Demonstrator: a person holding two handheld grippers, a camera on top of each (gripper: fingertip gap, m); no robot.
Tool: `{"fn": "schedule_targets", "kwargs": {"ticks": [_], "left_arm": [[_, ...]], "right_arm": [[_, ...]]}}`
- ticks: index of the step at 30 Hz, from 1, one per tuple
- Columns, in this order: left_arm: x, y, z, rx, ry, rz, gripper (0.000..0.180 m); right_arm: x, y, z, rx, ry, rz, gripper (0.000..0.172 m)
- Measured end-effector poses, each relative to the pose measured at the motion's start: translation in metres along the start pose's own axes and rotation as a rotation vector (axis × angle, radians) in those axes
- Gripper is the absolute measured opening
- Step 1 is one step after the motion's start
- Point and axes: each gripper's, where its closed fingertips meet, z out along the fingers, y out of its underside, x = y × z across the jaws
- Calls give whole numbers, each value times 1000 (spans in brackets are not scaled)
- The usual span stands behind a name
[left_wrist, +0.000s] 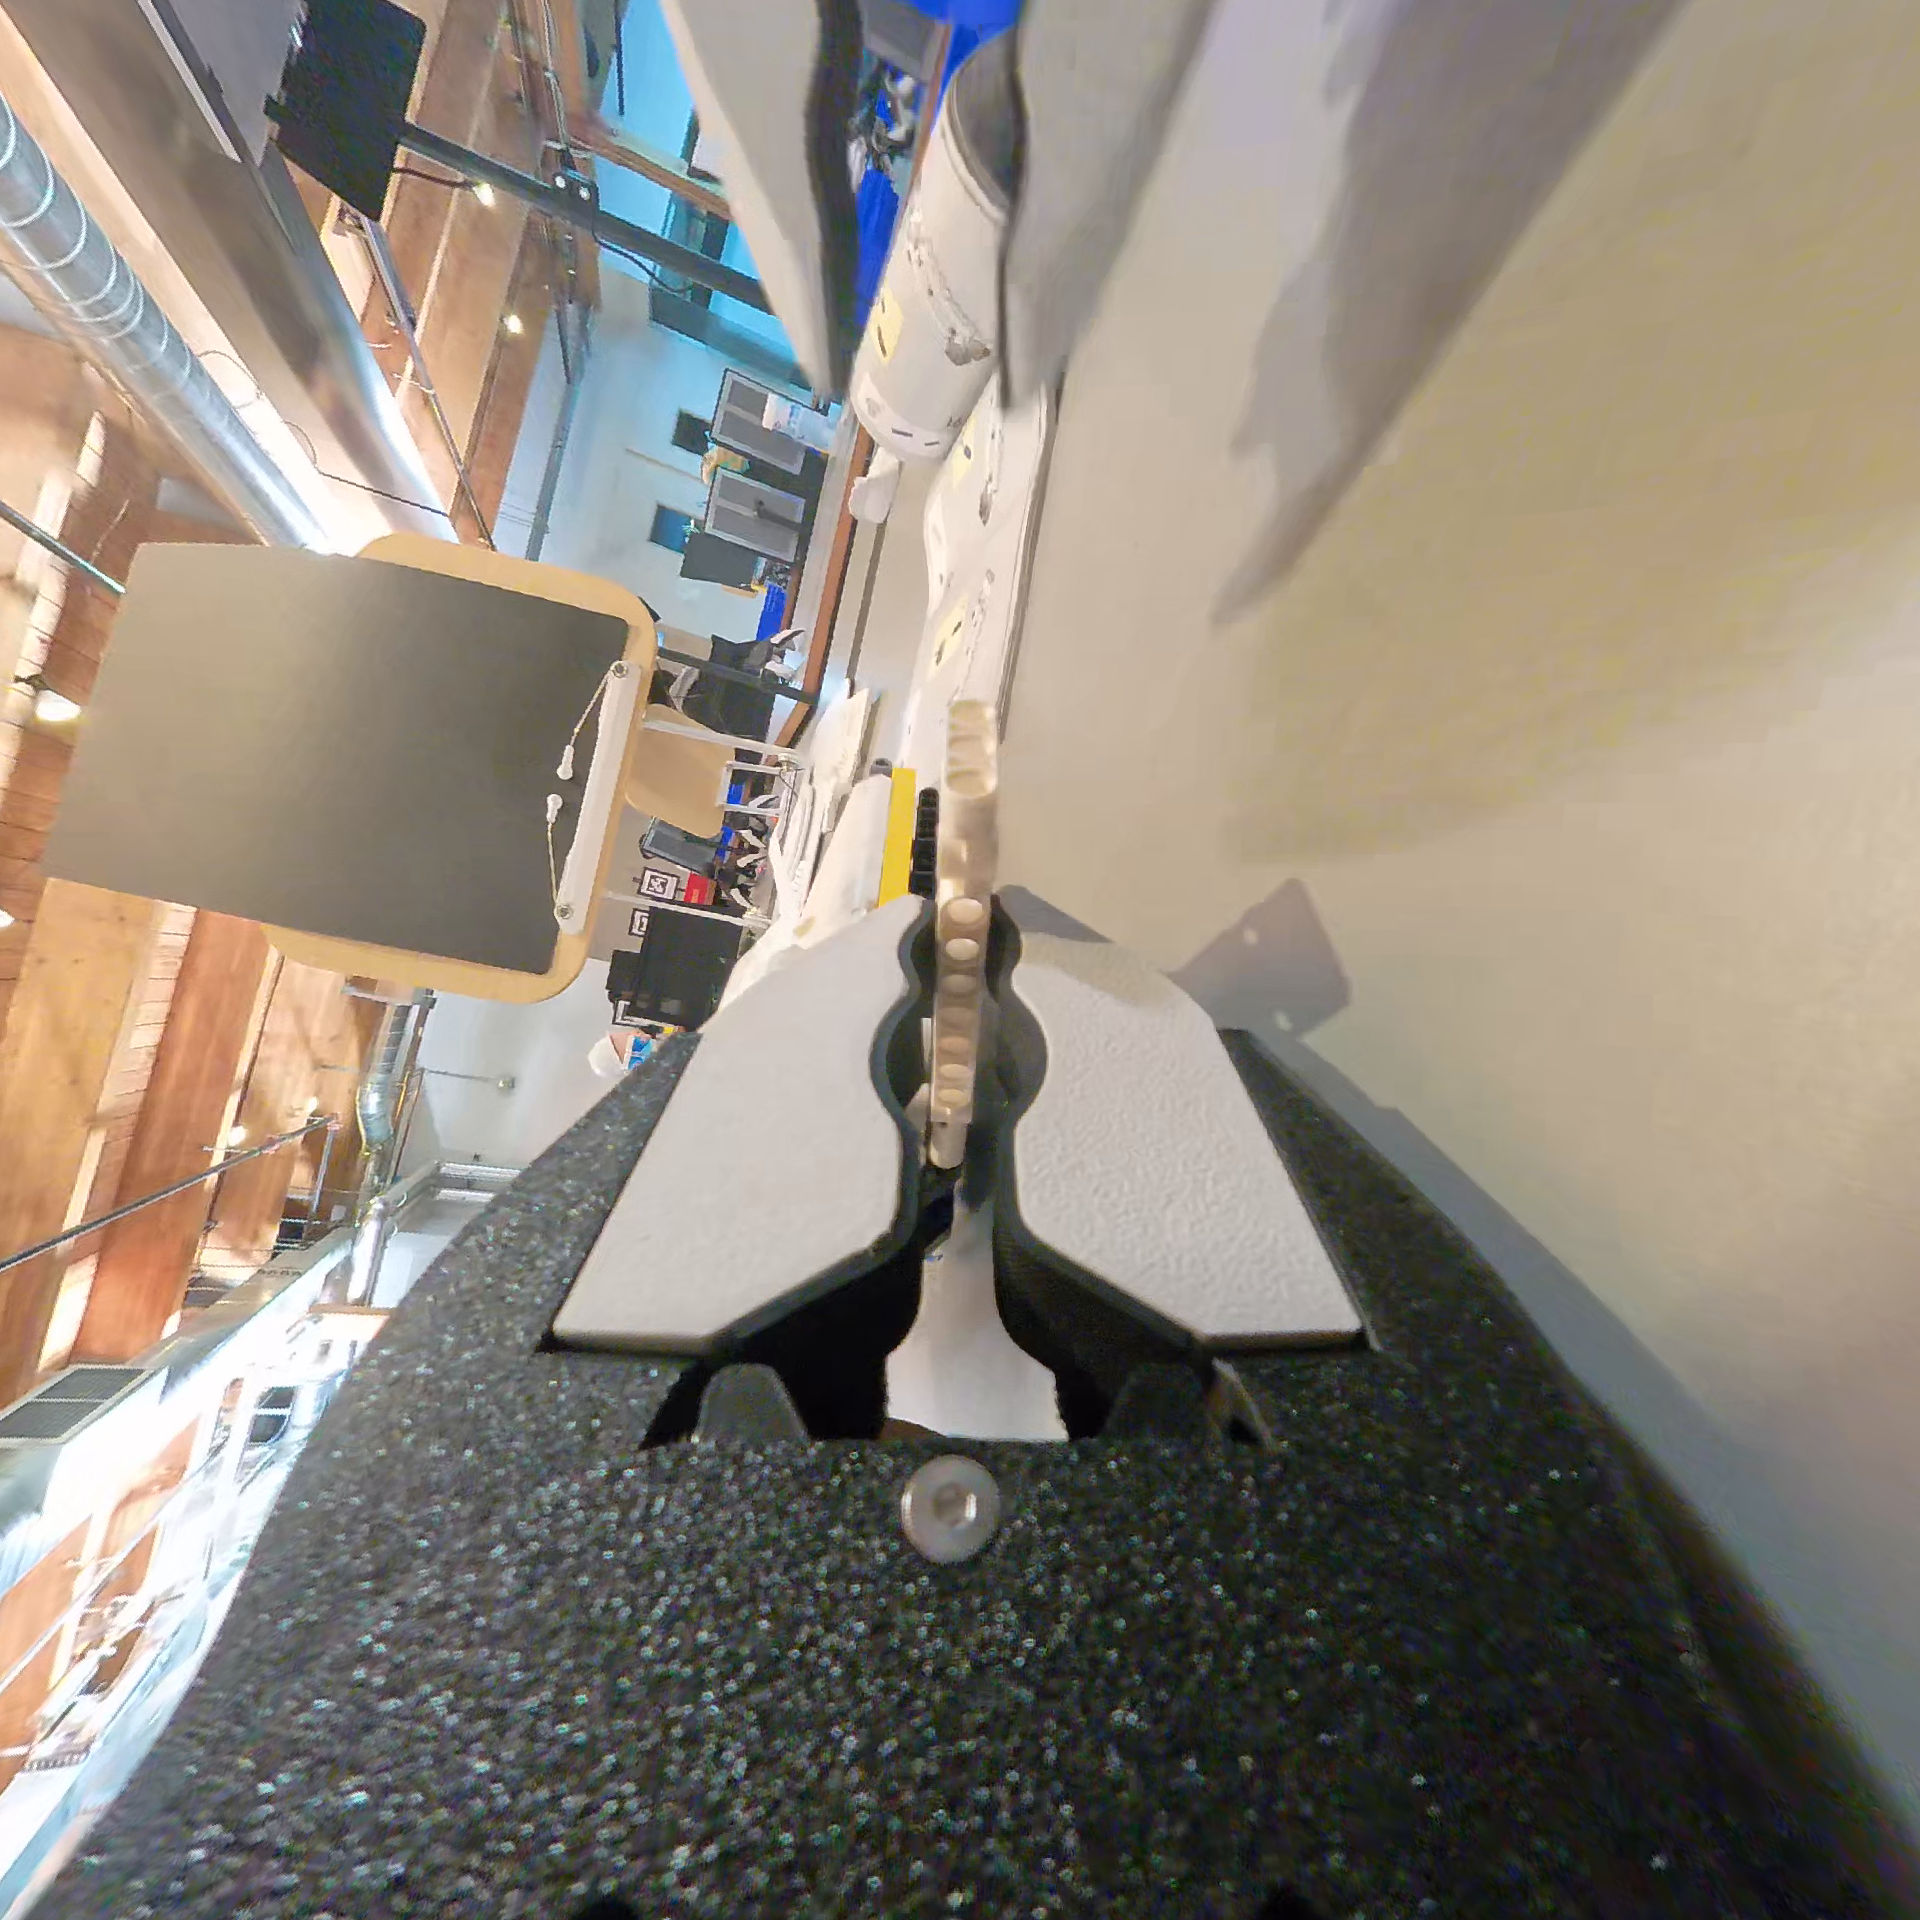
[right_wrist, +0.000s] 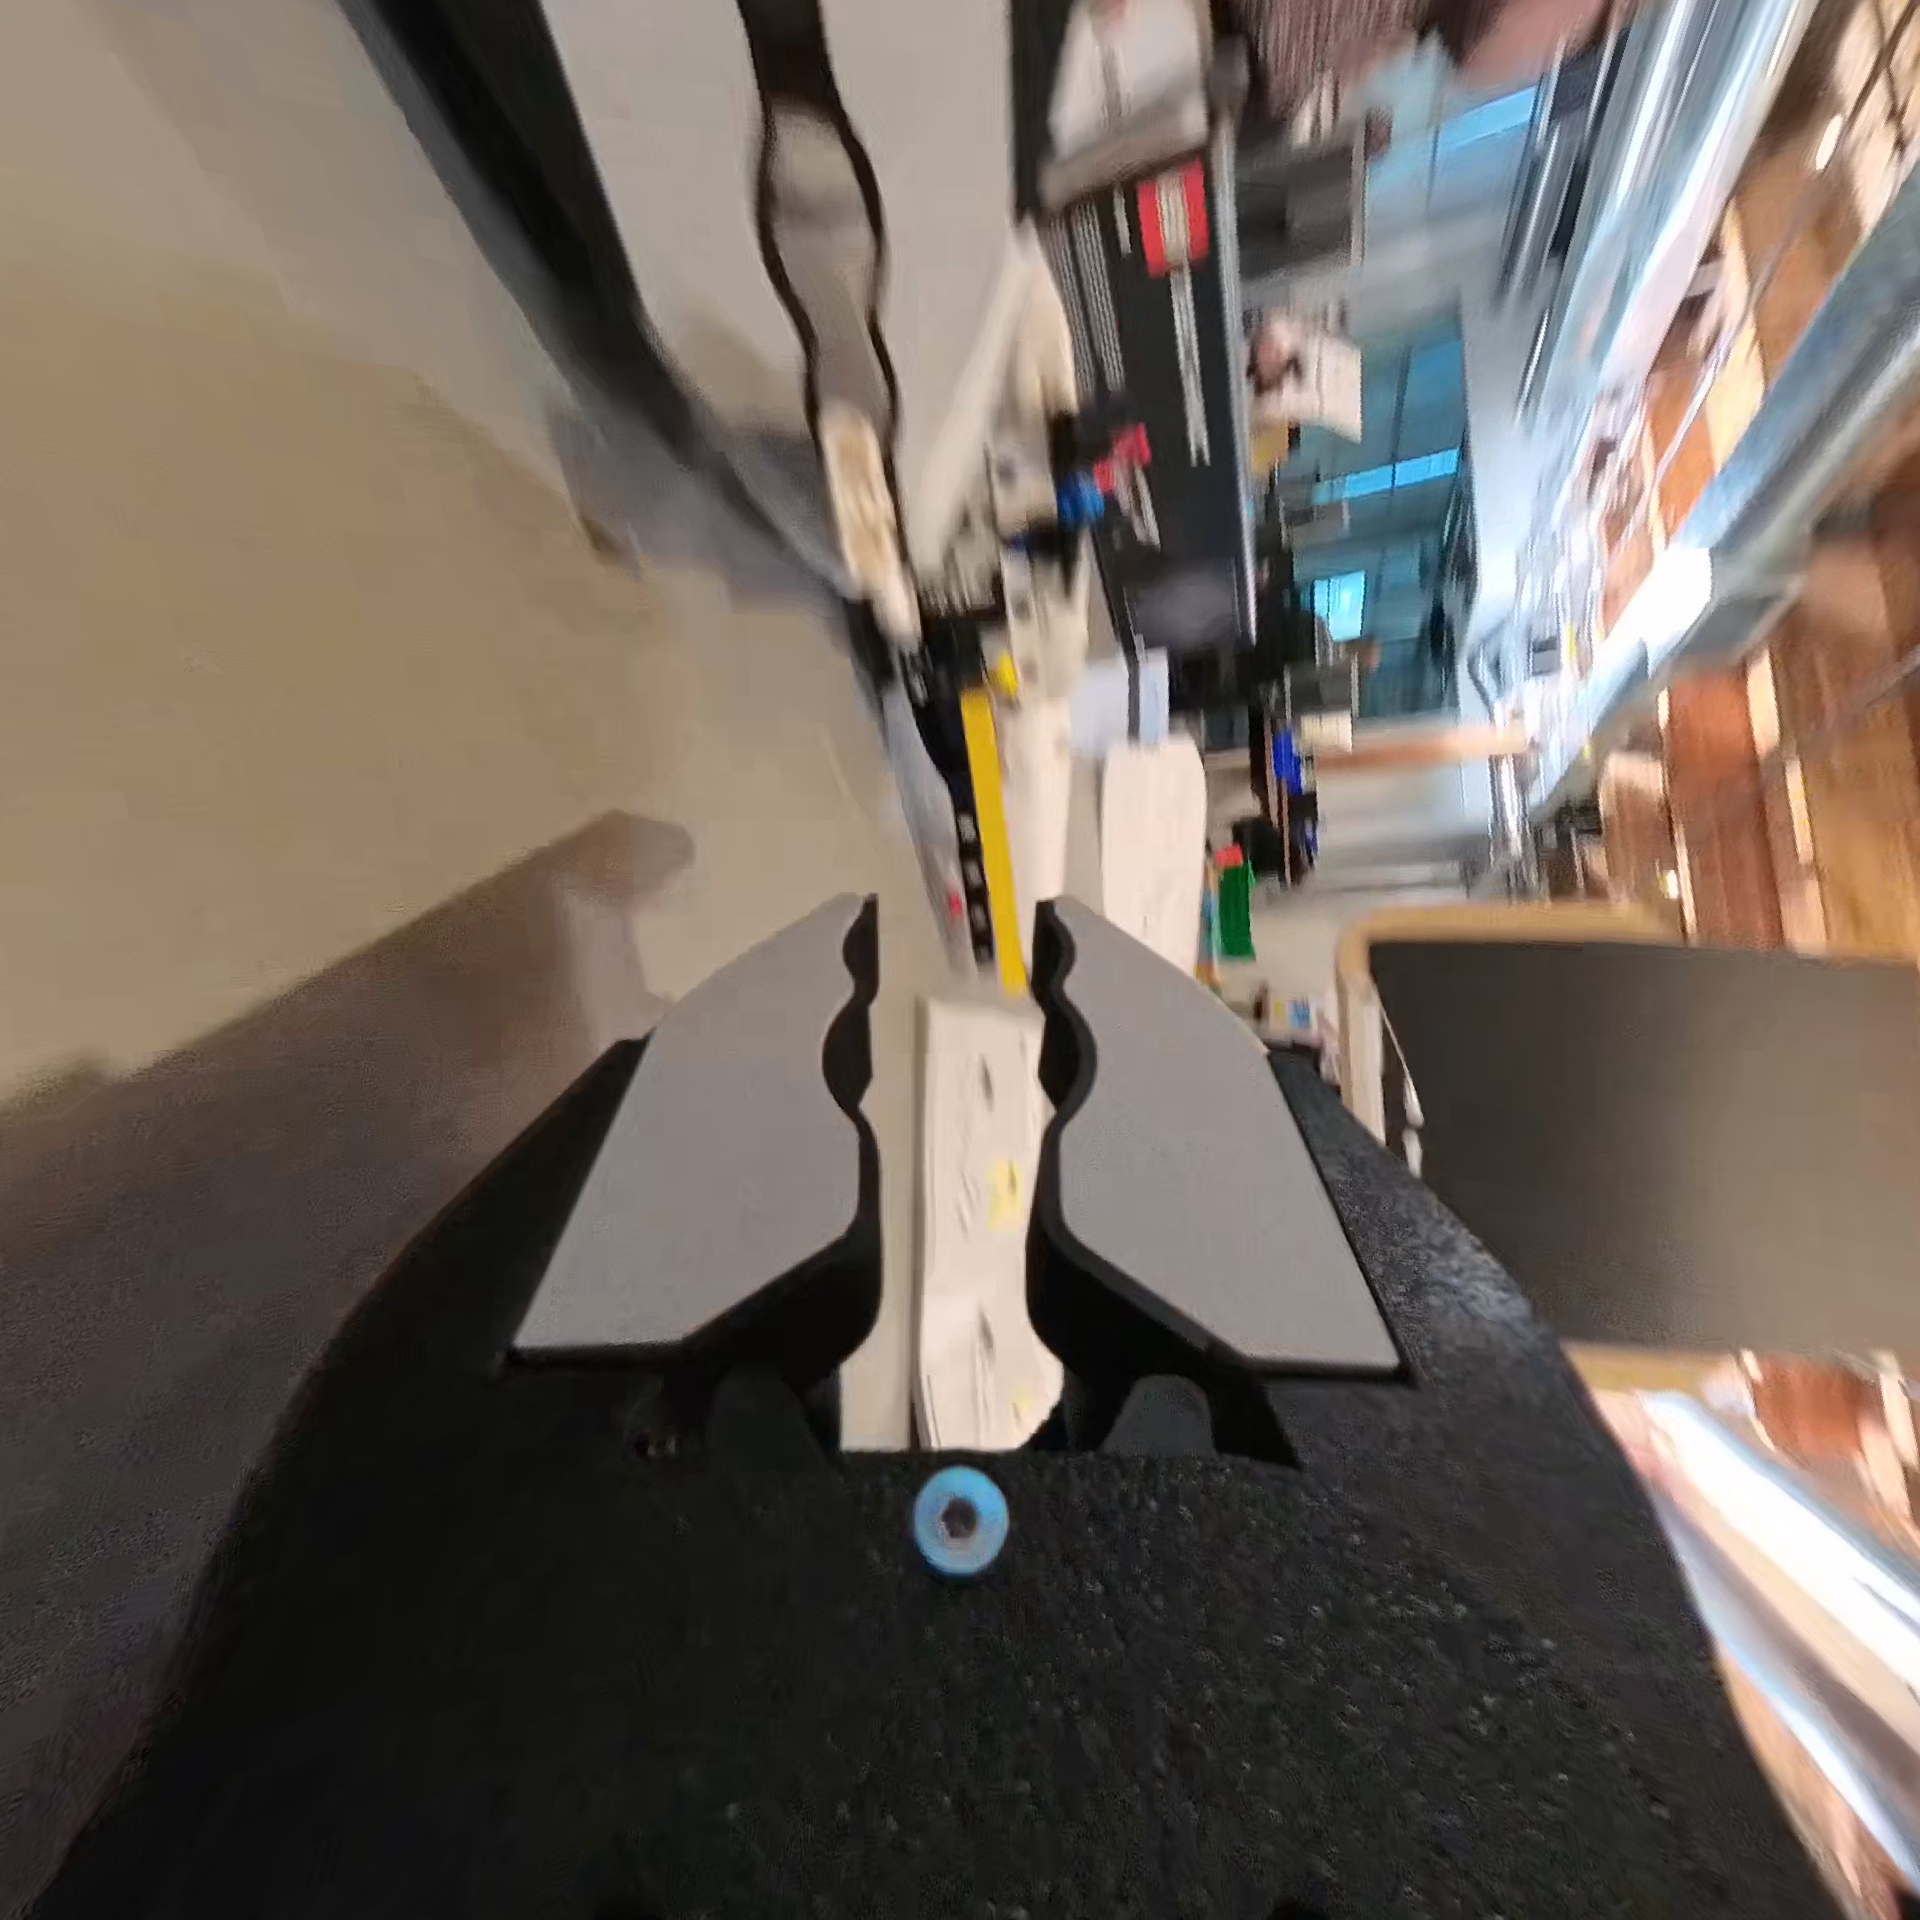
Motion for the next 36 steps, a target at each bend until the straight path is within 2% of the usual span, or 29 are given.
{"fn": "schedule_targets", "kwargs": {"ticks": [3,5,12,16,23,36], "left_arm": [[-2,-1,-2,11,-12,-2,10],[-5,-2,-4,22,-29,-11,9],[-32,-18,-28,212,-88,-202,11],[-37,-21,-33,266,-81,-245,11],[-25,-23,-28,268,-17,-218,10],[-14,-25,-27,268,18,-150,9]], "right_arm": [[-12,-39,22,145,-11,-22,32],[-16,-48,34,179,-21,-44,33],[-20,-50,56,221,-49,0,31],[-19,-57,60,255,-47,19,30],[-17,-58,58,317,-50,59,30],[-19,-62,57,367,-35,4,29]]}}
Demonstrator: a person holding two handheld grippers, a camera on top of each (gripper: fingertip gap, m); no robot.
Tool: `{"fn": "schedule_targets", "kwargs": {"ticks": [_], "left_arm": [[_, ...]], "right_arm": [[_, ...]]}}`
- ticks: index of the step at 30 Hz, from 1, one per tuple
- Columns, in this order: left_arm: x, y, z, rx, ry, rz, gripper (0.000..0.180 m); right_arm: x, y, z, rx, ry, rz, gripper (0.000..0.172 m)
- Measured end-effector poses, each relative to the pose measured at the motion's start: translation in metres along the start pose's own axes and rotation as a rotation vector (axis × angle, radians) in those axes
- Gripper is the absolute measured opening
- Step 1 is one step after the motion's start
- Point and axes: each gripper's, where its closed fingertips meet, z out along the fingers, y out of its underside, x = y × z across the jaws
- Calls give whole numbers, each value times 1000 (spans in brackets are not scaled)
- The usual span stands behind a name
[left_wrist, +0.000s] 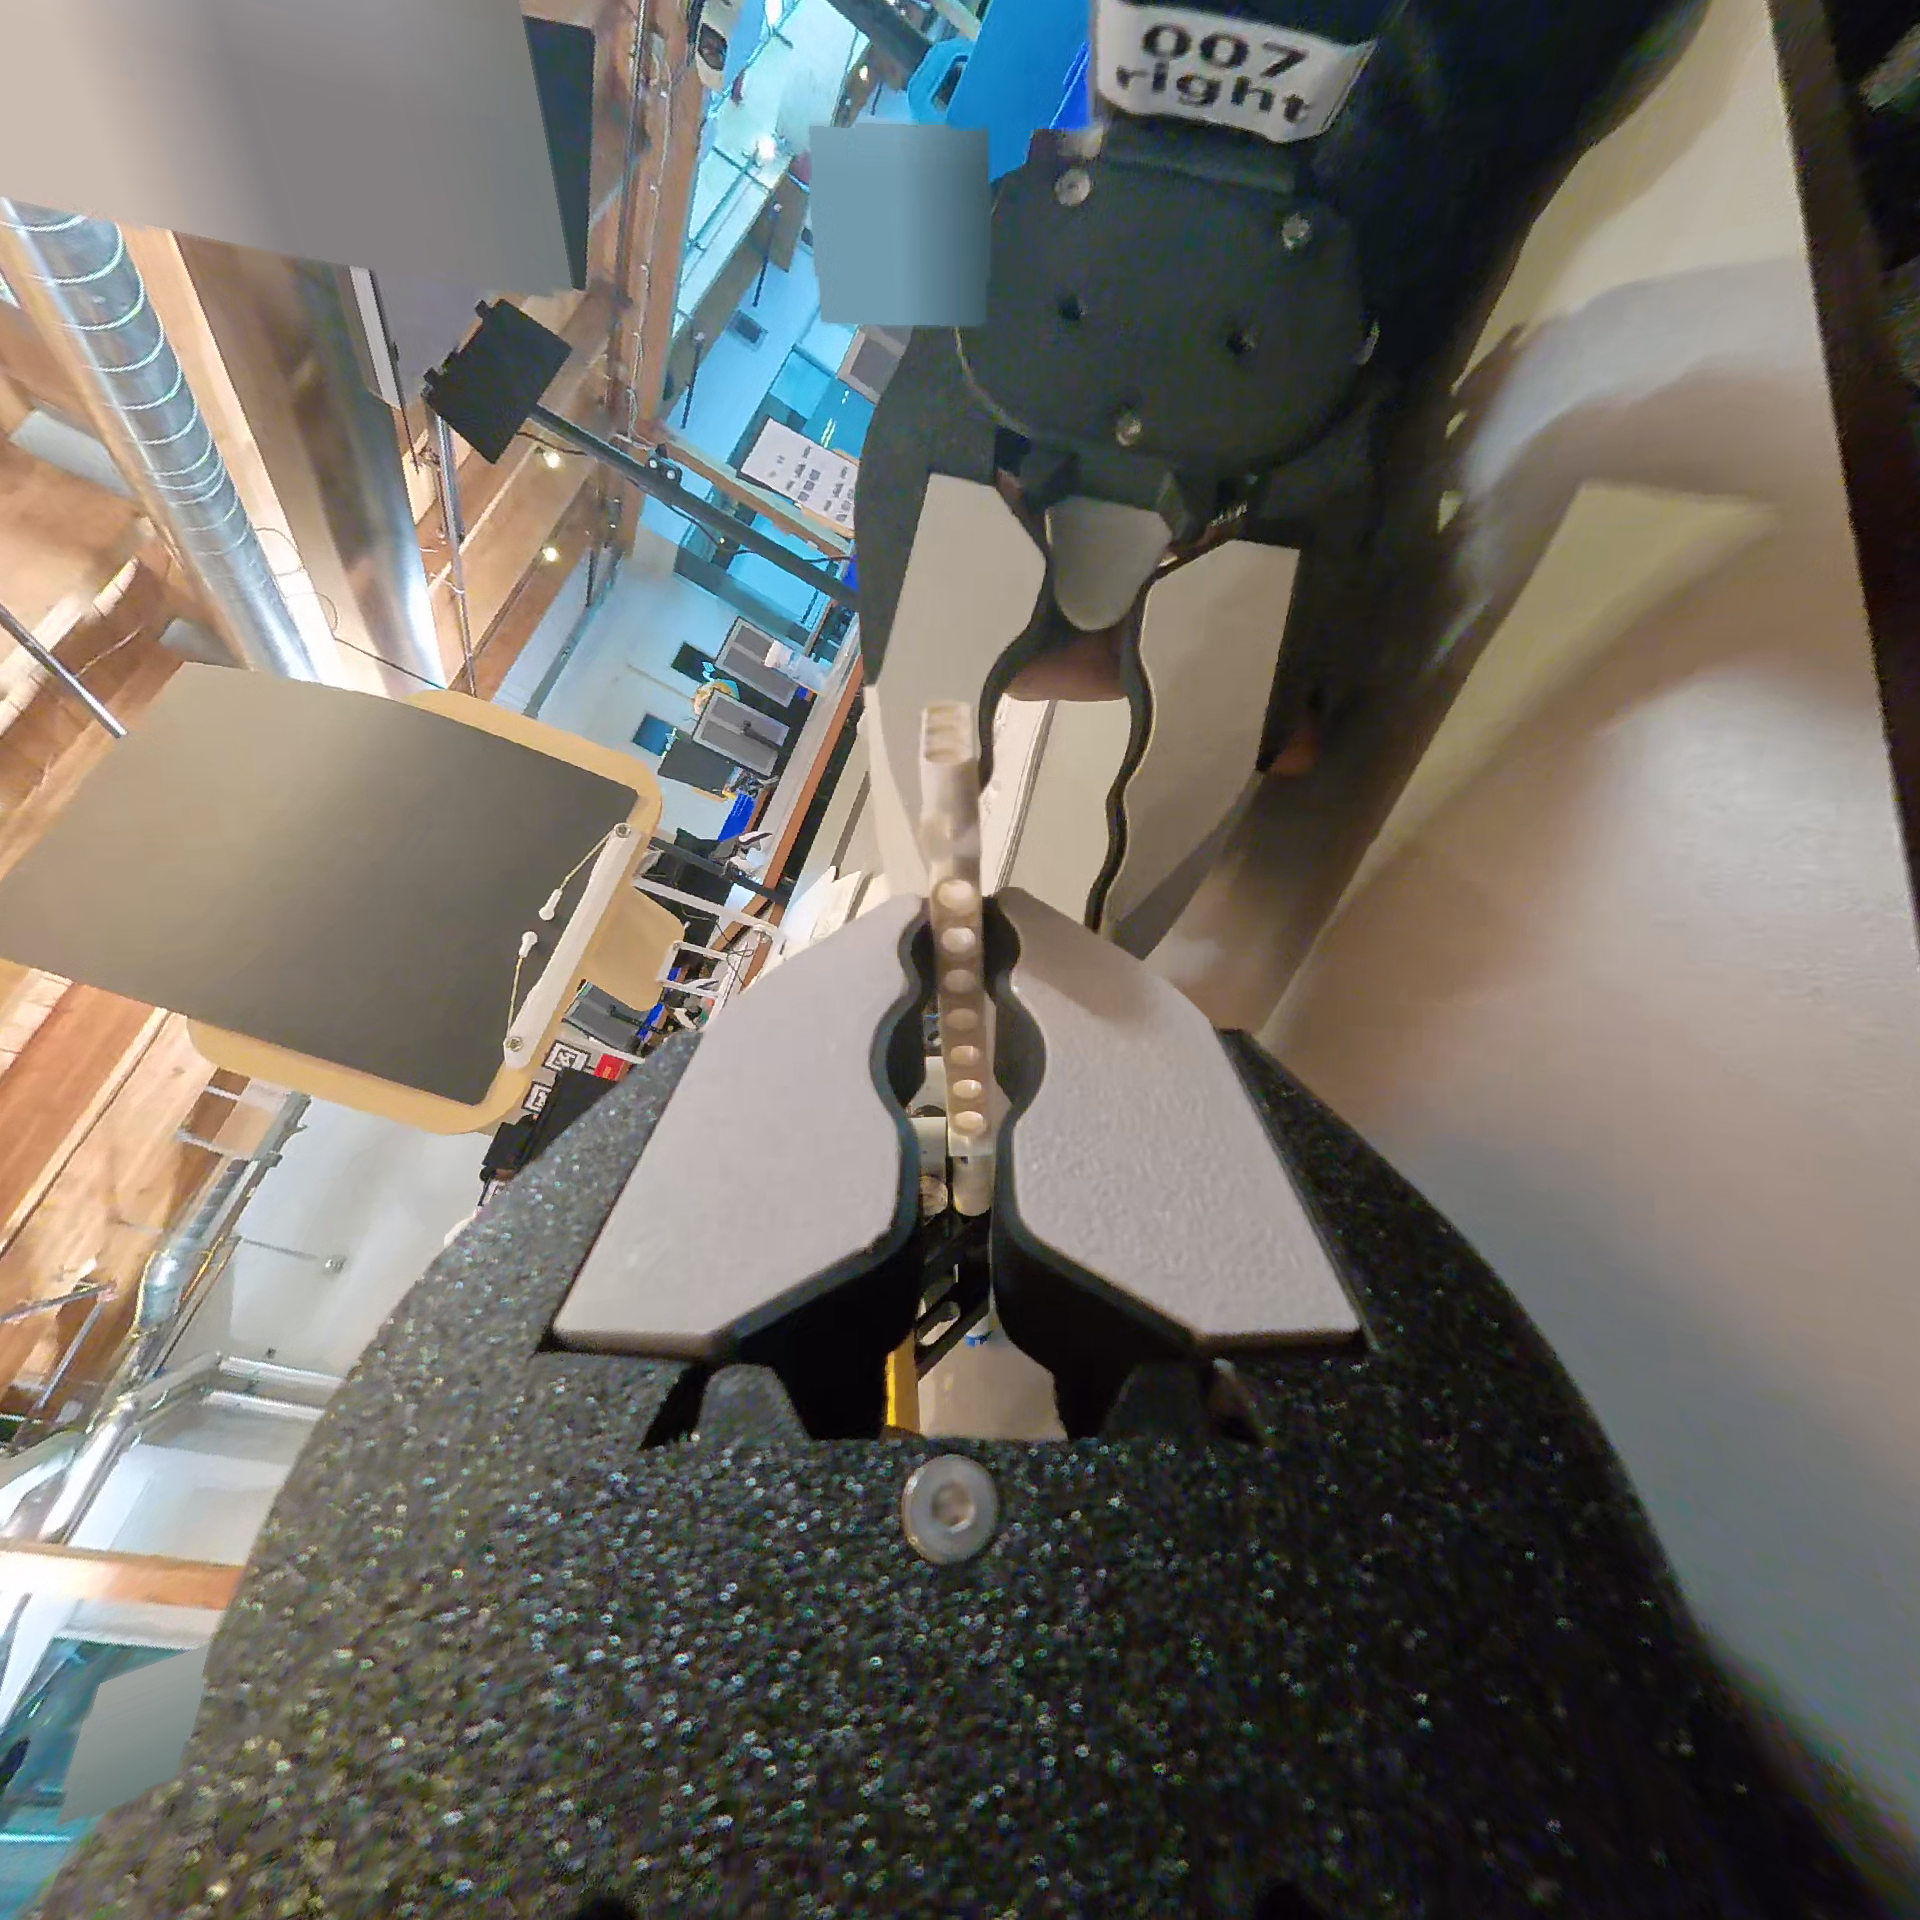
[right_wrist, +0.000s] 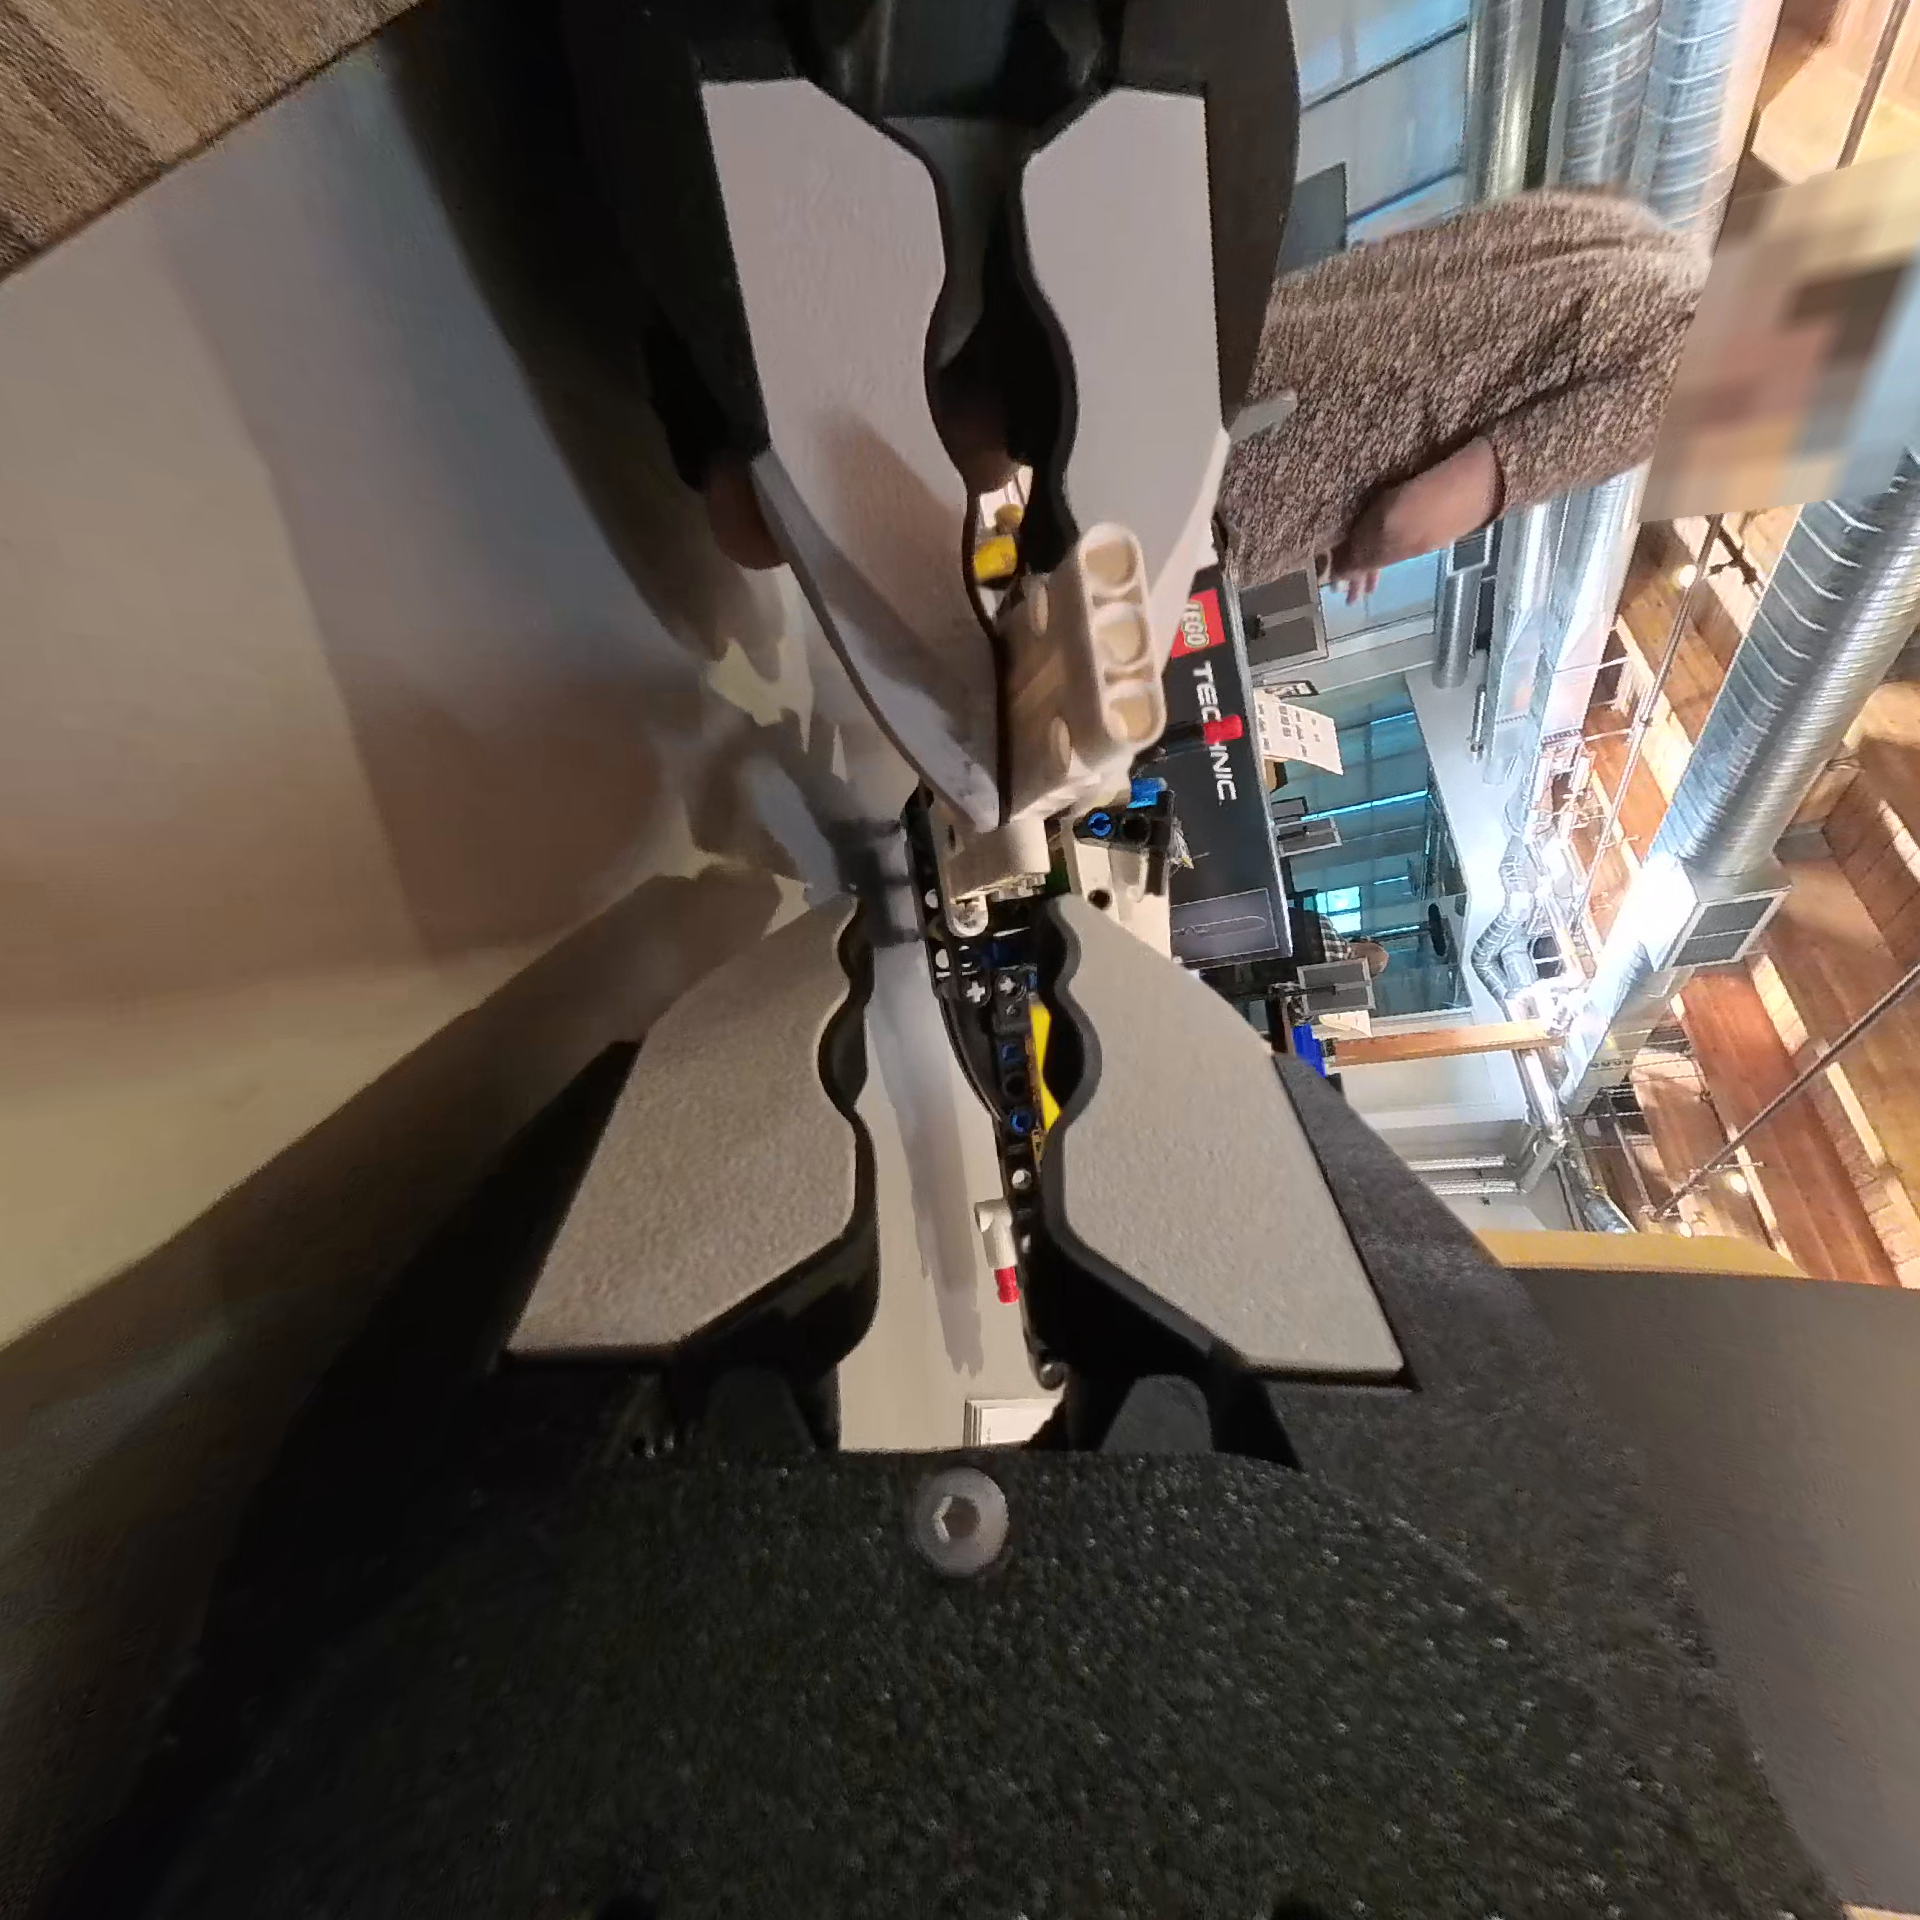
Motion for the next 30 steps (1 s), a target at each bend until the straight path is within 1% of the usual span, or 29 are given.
{"fn": "schedule_targets", "kwargs": {"ticks": [7,10,15,18,23,30], "left_arm": [[7,0,1,7,31,23,9],[7,0,2,10,29,26,9],[6,0,1,11,13,26,9],[5,1,0,4,8,27,12],[4,4,-5,-26,-7,31,21],[-3,19,-24,-110,-69,85,24]], "right_arm": [[2,-12,-2,43,30,-26,30],[-1,-11,2,32,20,-34,31],[5,-10,4,42,52,-37,11],[4,-10,4,39,51,-63,10],[0,-7,6,20,37,-89,9],[-2,-1,7,-4,33,-130,8]]}}
